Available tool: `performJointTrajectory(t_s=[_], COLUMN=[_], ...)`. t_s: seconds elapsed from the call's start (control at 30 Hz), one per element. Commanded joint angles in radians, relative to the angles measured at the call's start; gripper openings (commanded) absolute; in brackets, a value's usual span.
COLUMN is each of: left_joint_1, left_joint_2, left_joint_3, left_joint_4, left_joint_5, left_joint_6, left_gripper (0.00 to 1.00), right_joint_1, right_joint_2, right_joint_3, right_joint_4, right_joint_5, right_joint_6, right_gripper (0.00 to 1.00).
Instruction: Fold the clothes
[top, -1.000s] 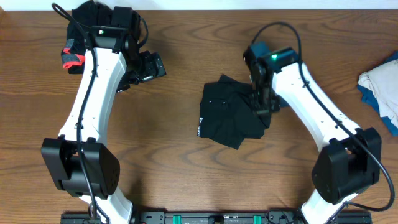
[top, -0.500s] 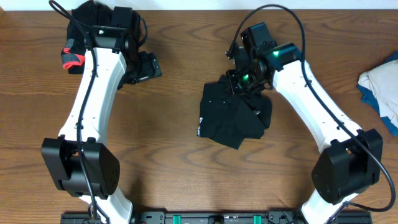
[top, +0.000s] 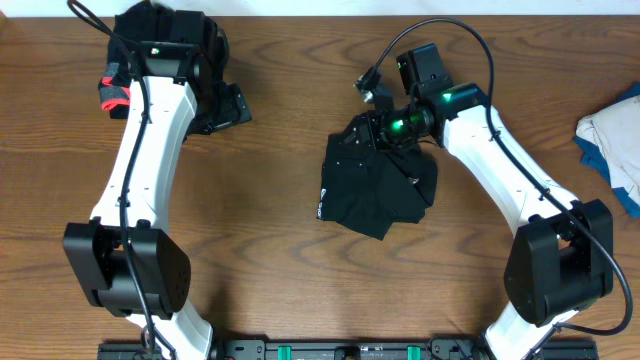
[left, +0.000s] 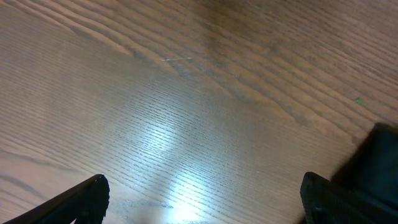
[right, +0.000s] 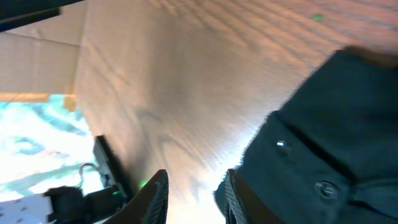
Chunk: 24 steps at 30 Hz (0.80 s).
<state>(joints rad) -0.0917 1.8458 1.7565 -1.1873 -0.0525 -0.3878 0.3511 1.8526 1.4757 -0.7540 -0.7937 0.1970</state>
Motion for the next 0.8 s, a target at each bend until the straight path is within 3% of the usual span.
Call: performJointTrajectory(t_s=[0.0,0.3,0.57,0.77], left_joint_1=[0.004,0.004,0.004,0.004], left_joint_2=[-0.009,-0.009,-0.009,-0.009], left_joint_3=[-0.006,-0.006,-0.006,-0.006], left_joint_4=[-0.009,-0.009,-0.009,-0.009], left_joint_5=[-0.016,-0.016,-0.016,-0.016], left_joint_6=[0.013,0.013,0.013,0.013], left_gripper=[0.98,0.98,0.98,0.98], right_joint_1=[-0.004,-0.026,-0.047,-0.11], right_joint_2=[0.005,0.006,0.007,0.016], right_joint_3=[-0.021,-0.157,-0.311,-0.436], right_joint_4=[0.005,0.218,0.246,0.272], right_joint_5=[-0.077,-0.048,-0.014,0.049], right_joint_6=[-0.011,0.13,0.151,0.146], right_gripper=[0.29,0.35,0.35,0.42])
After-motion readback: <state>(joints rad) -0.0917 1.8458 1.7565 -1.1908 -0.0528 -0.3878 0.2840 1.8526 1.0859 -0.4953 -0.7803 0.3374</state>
